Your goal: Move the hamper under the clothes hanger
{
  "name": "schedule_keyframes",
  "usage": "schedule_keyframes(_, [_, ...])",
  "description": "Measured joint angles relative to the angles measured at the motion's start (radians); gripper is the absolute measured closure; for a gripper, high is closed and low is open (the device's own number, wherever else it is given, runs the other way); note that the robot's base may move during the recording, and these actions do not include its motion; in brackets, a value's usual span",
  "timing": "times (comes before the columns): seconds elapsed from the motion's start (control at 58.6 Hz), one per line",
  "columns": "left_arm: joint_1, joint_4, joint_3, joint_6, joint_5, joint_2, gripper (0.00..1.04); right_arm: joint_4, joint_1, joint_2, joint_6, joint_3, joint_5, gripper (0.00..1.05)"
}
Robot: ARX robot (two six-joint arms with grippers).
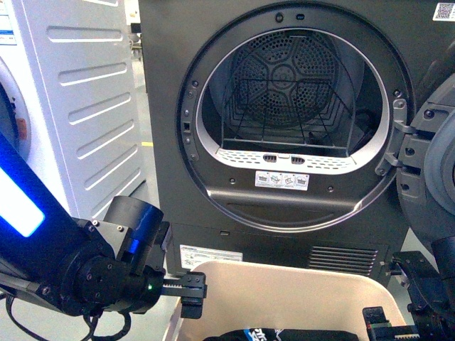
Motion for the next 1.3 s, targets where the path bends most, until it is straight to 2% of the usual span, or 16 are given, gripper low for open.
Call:
schedule_keyframes(0.75, [-0.056, -0.033, 0.099, -0.014, -0.004, 0.121, 0.07, 0.04, -0.044, 0.12, 0.014, 0.042, 0.045, 0.09])
schedule_keyframes(0.836, [-0.056, -0.033, 0.103, -0.015, -0.011, 0.124, 0.21, 0.045, -0.044, 0.121, 0.016, 0.042, 0.044, 0.22])
schedule_keyframes(0.938, [-0.056, -0.033, 0.111, -0.014, -0.018, 0.124, 0.44, 0.053, -0.044, 0.121, 0.02, 0.042, 0.04, 0.45])
schedule_keyframes(0.972, [-0.056, -0.033, 0.111, -0.013, -0.019, 0.124, 0.51, 0.053, -0.043, 0.121, 0.02, 0.042, 0.035, 0.47])
schedule_keyframes(1.075, [-0.057, -0.033, 0.111, -0.014, -0.021, 0.124, 0.67, 0.055, -0.039, 0.121, 0.022, 0.042, 0.036, 0.37])
schedule_keyframes(1.194, [-0.06, -0.033, 0.111, -0.014, -0.023, 0.124, 0.86, 0.055, -0.034, 0.121, 0.026, 0.042, 0.035, 0.17])
schedule_keyframes(1.228, [-0.061, -0.033, 0.111, -0.015, -0.031, 0.124, 0.91, 0.055, -0.034, 0.121, 0.028, 0.042, 0.035, 0.15])
schedule_keyframes(1.296, [-0.06, -0.032, 0.111, -0.02, -0.031, 0.126, 1.0, 0.055, -0.033, 0.121, 0.028, 0.043, 0.033, 0.17])
